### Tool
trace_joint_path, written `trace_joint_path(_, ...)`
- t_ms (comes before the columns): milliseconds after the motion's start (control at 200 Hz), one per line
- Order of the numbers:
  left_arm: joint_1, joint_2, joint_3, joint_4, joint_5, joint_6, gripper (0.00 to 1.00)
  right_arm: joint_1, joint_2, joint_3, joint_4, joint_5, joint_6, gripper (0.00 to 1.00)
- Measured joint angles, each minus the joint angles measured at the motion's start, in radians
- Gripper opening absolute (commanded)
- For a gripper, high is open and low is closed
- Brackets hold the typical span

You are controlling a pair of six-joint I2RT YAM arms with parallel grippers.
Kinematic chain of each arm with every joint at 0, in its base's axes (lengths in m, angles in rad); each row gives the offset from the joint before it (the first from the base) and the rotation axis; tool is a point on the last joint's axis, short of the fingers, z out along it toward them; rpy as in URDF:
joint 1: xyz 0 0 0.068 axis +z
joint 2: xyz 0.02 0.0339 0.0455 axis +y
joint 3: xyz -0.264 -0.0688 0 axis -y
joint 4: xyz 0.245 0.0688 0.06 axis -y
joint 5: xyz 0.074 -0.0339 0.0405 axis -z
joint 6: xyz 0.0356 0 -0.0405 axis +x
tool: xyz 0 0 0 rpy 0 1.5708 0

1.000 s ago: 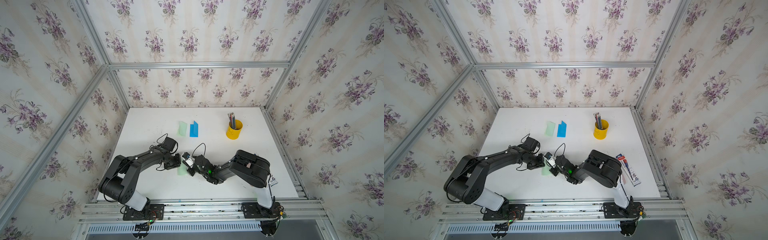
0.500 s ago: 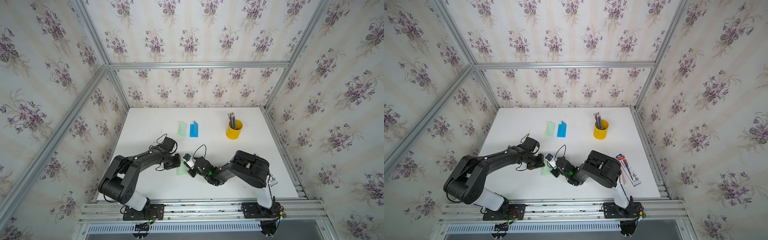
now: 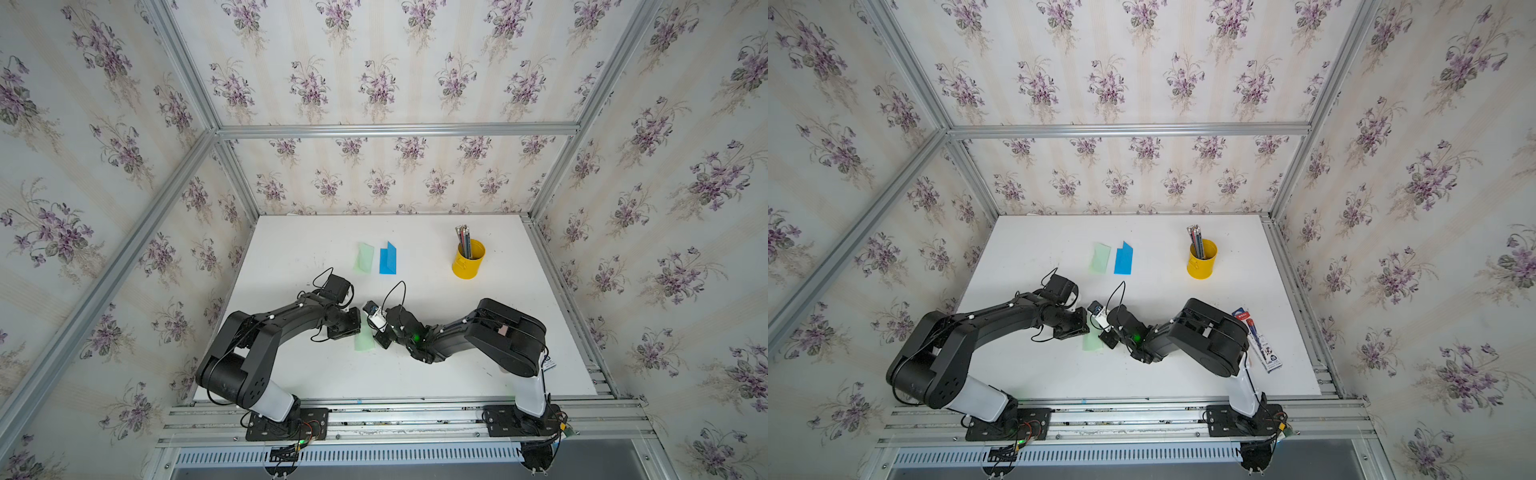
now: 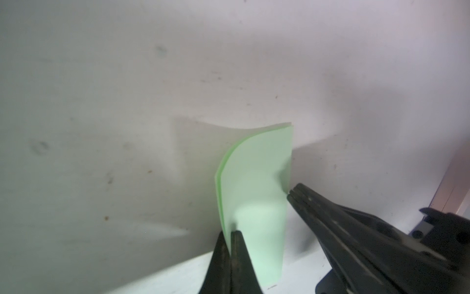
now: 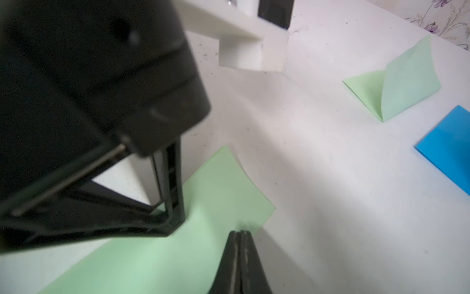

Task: Fold the square paper along the opposite sides
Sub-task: Smooth out the paper at the center of the board.

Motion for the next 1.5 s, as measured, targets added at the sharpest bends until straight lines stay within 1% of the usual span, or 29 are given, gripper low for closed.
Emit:
trace_joint_path(145, 0.0, 0.001, 0.002, -0.001, 0.0, 0.001, 0.0, 0.009, -0.041, -0.001, -0.019, -0.005, -0.003, 0.0)
trace_joint_path(250, 0.0, 0.006, 0.005, -0.004, 0.001, 0.003, 0.0, 0.029, -0.044, 0.006, -0.016, -0.011, -0.003, 0.0)
trace_joint_path(515, 0.002, 0.008, 0.01, -0.01, 0.003, 0.005, 0.0, 0.042, 0.015, -0.002, 0.019, -0.018, 0.013, 0.0)
trace_joint_path(629, 0.004, 0.01, 0.012, -0.012, 0.004, 0.011, 0.0, 0.042, 0.013, -0.04, 0.049, -0.015, 0.023, 0.0)
trace_joint_path(849, 0.013, 0.014, 0.014, -0.014, 0.012, 0.021, 0.0, 0.045, -0.058, -0.155, 0.079, -0.007, 0.028, 0.0)
trace_joint_path(939, 0.015, 0.016, 0.016, -0.015, 0.012, 0.022, 0.0, 0.045, -0.072, -0.177, 0.091, -0.003, 0.031, 0.0)
trace_joint_path(999, 0.016, 0.016, 0.016, -0.014, 0.012, 0.023, 0.0, 0.045, -0.089, -0.179, 0.066, 0.0, 0.03, 0.0)
trace_joint_path(1119, 0.017, 0.014, 0.015, -0.013, 0.012, 0.028, 0.0, 0.045, -0.144, -0.157, -0.029, 0.004, 0.027, 0.0)
trace_joint_path(1214, 0.018, 0.011, 0.013, -0.011, 0.011, 0.029, 0.0, 0.051, -0.16, -0.114, -0.045, 0.003, 0.022, 0.0)
trace_joint_path(1389, 0.018, 0.012, 0.015, -0.014, 0.01, 0.033, 0.0, 0.06, -0.068, -0.011, -0.043, -0.02, 0.004, 0.0)
trace_joint_path(1504, 0.018, 0.01, 0.016, -0.016, 0.004, 0.039, 0.0, 0.06, -0.018, 0.004, -0.042, -0.035, 0.007, 0.0)
